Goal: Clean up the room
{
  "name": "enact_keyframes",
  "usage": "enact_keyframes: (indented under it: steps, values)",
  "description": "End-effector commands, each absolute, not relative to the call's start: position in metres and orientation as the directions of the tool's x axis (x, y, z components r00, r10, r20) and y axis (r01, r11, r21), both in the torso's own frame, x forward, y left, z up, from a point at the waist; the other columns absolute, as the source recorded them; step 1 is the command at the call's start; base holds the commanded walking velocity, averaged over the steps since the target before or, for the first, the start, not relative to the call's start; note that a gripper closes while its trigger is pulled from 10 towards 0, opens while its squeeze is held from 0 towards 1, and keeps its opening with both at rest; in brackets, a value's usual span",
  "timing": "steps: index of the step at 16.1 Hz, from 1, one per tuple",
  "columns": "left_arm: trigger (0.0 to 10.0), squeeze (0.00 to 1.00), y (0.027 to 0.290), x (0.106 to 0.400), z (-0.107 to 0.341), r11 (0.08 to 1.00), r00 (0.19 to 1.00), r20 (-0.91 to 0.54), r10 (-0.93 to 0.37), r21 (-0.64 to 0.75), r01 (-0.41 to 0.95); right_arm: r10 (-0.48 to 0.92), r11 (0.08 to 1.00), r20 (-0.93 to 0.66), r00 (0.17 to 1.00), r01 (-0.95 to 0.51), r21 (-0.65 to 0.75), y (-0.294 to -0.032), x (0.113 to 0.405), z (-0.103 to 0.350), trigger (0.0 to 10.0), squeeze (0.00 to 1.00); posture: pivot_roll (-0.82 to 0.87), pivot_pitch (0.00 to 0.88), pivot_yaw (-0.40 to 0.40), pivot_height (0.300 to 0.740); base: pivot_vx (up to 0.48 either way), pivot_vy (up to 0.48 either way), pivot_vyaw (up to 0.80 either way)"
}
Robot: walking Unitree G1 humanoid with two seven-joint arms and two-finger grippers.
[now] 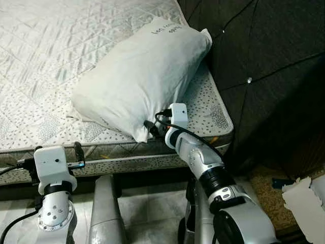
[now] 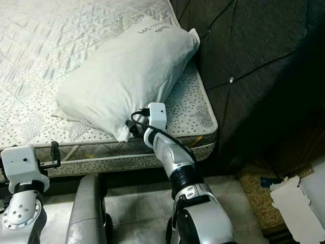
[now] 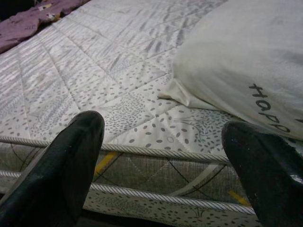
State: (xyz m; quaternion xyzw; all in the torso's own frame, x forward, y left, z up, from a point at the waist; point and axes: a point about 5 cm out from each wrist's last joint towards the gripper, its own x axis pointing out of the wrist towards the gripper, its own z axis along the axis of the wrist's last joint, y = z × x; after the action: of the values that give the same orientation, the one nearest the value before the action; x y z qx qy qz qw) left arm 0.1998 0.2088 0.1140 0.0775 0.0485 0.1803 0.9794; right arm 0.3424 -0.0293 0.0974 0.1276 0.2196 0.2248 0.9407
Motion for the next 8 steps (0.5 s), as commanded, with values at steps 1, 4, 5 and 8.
enact_keyframes:
  steps: [1, 4, 5, 8]
  values:
    - [10.0, 0.00, 0.208, 0.199, 0.112, 0.922, 0.929, -0.080, 0.362, 0.177, -0.344, 0.628, 0.758, -0.281, 0.726, -0.487, 0.435, 0.044, 0.325, 0.121, 0.0, 0.00, 0.11, 0.126, -0.047, 0.533, 0.000, 0.000, 0.00]
    - [10.0, 0.00, 0.208, 0.200, 0.112, 0.922, 0.928, -0.081, 0.363, 0.173, -0.346, 0.653, 0.726, -0.233, 0.721, -0.509, 0.462, 0.055, 0.325, 0.130, 0.0, 0.00, 0.11, 0.124, -0.049, 0.533, 0.000, 0.000, 0.00]
    - [10.0, 0.00, 0.208, 0.200, 0.112, 0.922, 0.928, -0.081, 0.364, 0.171, -0.347, 0.654, 0.722, -0.225, 0.722, -0.508, 0.470, 0.056, 0.325, 0.132, 0.0, 0.00, 0.11, 0.124, -0.049, 0.533, 0.000, 0.000, 0.00]
    - [10.0, 0.00, 0.207, 0.200, 0.112, 0.922, 0.927, -0.083, 0.366, 0.168, -0.349, 0.644, 0.729, -0.223, 0.732, -0.497, 0.471, 0.053, 0.327, 0.131, 0.0, 0.00, 0.11, 0.118, -0.053, 0.533, 0.000, 0.000, 0.00]
